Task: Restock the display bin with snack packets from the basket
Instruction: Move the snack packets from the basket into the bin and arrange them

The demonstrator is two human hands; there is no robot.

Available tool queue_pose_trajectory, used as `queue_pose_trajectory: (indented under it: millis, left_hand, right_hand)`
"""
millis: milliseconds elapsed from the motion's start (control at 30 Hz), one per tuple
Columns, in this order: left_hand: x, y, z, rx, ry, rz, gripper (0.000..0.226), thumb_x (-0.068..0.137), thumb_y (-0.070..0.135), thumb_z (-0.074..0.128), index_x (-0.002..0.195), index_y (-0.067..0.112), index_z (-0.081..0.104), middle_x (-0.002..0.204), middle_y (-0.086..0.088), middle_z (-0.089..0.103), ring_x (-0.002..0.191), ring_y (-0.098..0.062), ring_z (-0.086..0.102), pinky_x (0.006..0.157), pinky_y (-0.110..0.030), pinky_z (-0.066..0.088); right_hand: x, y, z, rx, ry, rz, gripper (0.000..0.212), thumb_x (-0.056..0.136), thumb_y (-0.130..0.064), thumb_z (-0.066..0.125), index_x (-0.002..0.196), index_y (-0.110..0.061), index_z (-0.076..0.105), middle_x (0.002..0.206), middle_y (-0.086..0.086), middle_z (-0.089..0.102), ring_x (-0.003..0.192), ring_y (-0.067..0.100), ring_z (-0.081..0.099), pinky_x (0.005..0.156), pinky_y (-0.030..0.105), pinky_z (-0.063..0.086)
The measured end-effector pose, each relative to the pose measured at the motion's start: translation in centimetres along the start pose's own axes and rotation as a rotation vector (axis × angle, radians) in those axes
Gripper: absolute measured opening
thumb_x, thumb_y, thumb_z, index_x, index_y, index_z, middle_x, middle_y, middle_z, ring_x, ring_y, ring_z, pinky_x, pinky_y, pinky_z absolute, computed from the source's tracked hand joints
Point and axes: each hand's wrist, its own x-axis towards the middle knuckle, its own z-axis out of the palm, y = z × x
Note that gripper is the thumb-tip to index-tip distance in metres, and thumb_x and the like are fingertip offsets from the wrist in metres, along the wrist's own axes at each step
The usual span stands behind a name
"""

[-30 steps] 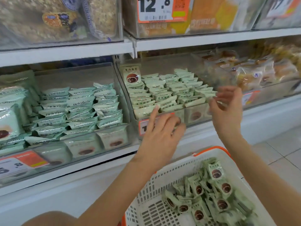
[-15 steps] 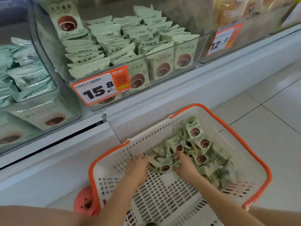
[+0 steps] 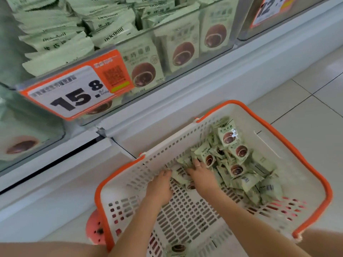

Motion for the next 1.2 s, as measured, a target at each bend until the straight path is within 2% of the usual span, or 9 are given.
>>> queue_pose_trajectory:
  millis: [133,300,500,600,667,800,933,1000,1200]
  left_hand:
    - [-1.6,1.2,-1.4,0.144,0.123,0.150,0.079,0.087,0.008,0.057,0.150,0.023,0.013,0.153,-0.003,0.024,0.131,-0.025,0.036,0.103,-0.037,0.039]
    - [-4.5,4.8,-4.5,0.231,0.125,0.467,0.112,0.080,0.012,0.073,0.149,0.038,-0.012,0.159,0.006,0.005,0.137,-0.024,0.031,0.102,-0.039,0.042]
    - [-12.0,7.8,-10.7,0.166,0.326,0.512,0.086,0.082,0.044,0.067,0.150,0.023,0.019,0.155,0.006,0.019,0.137,-0.016,0.030,0.106,-0.032,0.034]
    - [-15.8,7.2,-14.1,0.257,0.485,0.508,0.083,0.080,0.059,0.061,0.147,0.022,0.027,0.148,0.007,0.029,0.130,-0.014,0.038,0.101,-0.030,0.035]
    - [-17.8,6.6,-16.2,0.361,0.580,0.502,0.084,0.079,0.069,0.055,0.144,0.022,0.032,0.142,0.005,0.037,0.125,-0.016,0.043,0.098,-0.030,0.037]
    - [-20.9,5.6,-20.3,0.470,0.782,0.375,0.092,0.073,0.081,0.042,0.145,0.025,0.029,0.140,0.007,0.045,0.128,-0.016,0.042,0.099,-0.032,0.035]
    - [-21.2,2.9,-23.8,0.400,1.111,0.297,0.067,0.080,0.061,0.056,0.131,0.018,0.052,0.120,0.002,0.063,0.112,-0.018,0.053,0.082,-0.033,0.050]
    - [-20.1,1.4,-25.1,0.358,1.269,0.322,0.054,0.072,0.044,0.072,0.115,0.014,0.063,0.105,0.000,0.066,0.099,-0.021,0.058,0.075,-0.035,0.054]
    - [-17.1,2.3,-27.0,0.399,1.202,0.312,0.056,0.045,0.031,0.090,0.097,0.017,0.072,0.086,0.002,0.069,0.081,-0.021,0.067,0.074,-0.030,0.054]
  right_hand:
    - [-1.9,1.4,-1.4,0.095,0.078,0.008,0.037,0.093,-0.030,0.055,0.128,-0.023,0.046,0.129,0.001,0.055,0.121,0.025,0.045,0.095,0.035,0.038]
    - [-6.0,3.1,-6.1,0.689,0.021,0.039,0.032,0.089,-0.031,0.063,0.119,-0.020,0.057,0.107,-0.005,0.064,0.090,0.006,0.061,0.076,0.021,0.049]
    - [-12.0,2.3,-13.2,0.995,0.191,-0.127,0.018,0.083,-0.024,0.072,0.098,-0.032,0.067,0.093,-0.009,0.071,0.087,0.010,0.067,0.083,0.030,0.055]
    - [-14.4,0.8,-16.4,1.041,0.265,-0.209,0.020,0.084,-0.023,0.070,0.099,-0.035,0.071,0.070,0.009,0.063,0.066,0.023,0.059,0.068,0.029,0.054]
    - [-15.6,-0.5,-18.6,1.039,0.261,-0.265,0.023,0.084,-0.020,0.071,0.101,-0.036,0.070,0.074,0.017,0.065,0.069,0.020,0.061,0.068,0.027,0.052]
    - [-17.0,-3.3,-24.2,0.975,0.303,-0.330,0.023,0.084,-0.013,0.070,0.103,-0.026,0.066,0.075,-0.007,0.068,0.061,-0.004,0.062,0.057,0.017,0.052]
    - [-15.7,-5.1,-30.6,0.957,0.520,-0.341,0.025,0.082,-0.015,0.073,0.102,-0.027,0.065,0.104,0.013,0.068,0.078,0.022,0.065,0.058,0.023,0.054]
    - [-14.3,-6.2,-33.8,0.982,0.612,-0.364,0.026,0.080,-0.013,0.074,0.100,-0.023,0.063,0.105,0.011,0.066,0.076,0.017,0.061,0.059,0.020,0.053]
    - [-6.9,-11.7,-40.8,0.880,0.777,-0.472,0.020,0.080,-0.013,0.074,0.099,-0.014,0.067,0.102,-0.002,0.061,0.091,0.012,0.056,0.077,0.030,0.050]
